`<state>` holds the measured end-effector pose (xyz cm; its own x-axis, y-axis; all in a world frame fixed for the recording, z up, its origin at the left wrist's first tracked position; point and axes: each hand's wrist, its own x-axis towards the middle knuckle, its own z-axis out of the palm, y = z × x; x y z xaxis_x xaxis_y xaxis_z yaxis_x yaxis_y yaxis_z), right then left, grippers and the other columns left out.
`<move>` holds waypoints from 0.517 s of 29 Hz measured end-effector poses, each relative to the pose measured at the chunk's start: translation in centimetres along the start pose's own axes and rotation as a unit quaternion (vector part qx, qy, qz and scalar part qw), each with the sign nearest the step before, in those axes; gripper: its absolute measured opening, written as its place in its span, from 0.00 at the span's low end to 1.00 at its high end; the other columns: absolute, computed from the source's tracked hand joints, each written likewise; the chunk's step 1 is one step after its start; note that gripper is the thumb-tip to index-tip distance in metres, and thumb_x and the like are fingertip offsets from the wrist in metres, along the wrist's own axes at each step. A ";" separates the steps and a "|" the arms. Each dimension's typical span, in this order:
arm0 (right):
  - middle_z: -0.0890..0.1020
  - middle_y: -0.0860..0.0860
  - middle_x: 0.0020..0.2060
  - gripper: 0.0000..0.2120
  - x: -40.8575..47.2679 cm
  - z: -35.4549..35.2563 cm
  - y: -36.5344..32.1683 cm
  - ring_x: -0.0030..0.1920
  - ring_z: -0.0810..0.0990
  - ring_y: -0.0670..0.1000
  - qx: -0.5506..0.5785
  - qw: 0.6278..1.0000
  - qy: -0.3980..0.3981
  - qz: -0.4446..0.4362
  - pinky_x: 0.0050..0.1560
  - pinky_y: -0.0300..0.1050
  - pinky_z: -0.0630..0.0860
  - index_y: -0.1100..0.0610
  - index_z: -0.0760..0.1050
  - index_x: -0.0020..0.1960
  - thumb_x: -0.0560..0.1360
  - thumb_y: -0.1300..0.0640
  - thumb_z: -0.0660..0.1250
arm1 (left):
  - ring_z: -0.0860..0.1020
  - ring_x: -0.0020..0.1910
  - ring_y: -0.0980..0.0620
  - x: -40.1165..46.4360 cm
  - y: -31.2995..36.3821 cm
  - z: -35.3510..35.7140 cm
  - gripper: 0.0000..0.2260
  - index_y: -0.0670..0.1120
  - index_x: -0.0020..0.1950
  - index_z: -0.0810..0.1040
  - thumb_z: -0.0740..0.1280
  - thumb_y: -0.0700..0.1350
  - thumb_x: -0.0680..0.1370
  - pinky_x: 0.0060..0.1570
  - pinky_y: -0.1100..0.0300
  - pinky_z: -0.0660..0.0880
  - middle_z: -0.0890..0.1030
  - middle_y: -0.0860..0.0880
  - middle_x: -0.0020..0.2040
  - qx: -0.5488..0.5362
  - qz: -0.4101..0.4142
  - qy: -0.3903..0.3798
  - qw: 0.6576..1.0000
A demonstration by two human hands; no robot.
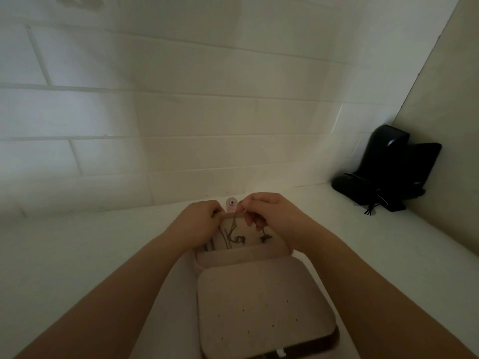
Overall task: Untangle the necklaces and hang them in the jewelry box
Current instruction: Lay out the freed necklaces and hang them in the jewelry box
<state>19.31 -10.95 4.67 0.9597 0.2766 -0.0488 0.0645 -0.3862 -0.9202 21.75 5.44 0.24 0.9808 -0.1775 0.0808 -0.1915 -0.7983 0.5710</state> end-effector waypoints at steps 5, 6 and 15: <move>0.78 0.47 0.27 0.13 -0.2 -0.4 -0.1 0.30 0.69 0.49 0.021 0.999 -0.003 -0.027 0.35 0.42 0.67 0.55 0.78 0.37 0.77 0.59 0.58 | 0.74 0.44 0.51 -0.9 1.5 -1.8 0.07 0.48 0.50 0.75 0.59 0.47 0.78 0.38 0.60 0.66 0.79 0.48 0.46 -0.046 0.035 0.059 0.997; 0.78 0.45 0.25 0.13 -0.2 -0.4 -0.2 0.28 0.69 0.48 0.007 1.000 0.010 -0.020 0.33 0.42 0.67 0.54 0.78 0.37 0.77 0.58 0.59 | 0.75 0.46 0.50 -1.2 1.9 -2.2 0.06 0.48 0.52 0.75 0.60 0.46 0.77 0.40 0.60 0.66 0.79 0.49 0.47 -0.050 0.046 0.066 0.995; 0.75 0.50 0.30 0.12 -1.2 -0.9 -2.2 0.31 0.71 0.43 -0.075 0.994 0.006 -0.083 0.37 0.34 0.68 0.63 0.78 0.43 0.77 0.57 0.61 | 0.75 0.51 0.48 -3.1 4.3 -3.1 0.16 0.48 0.55 0.73 0.69 0.51 0.70 0.50 0.49 0.72 0.78 0.48 0.51 0.010 0.112 0.123 0.986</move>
<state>18.22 -11.20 7.11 0.9357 0.3374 0.1033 0.2606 -0.4634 -0.8470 17.99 4.39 4.99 0.8925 -0.2085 0.3999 -0.4033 -0.7660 0.5006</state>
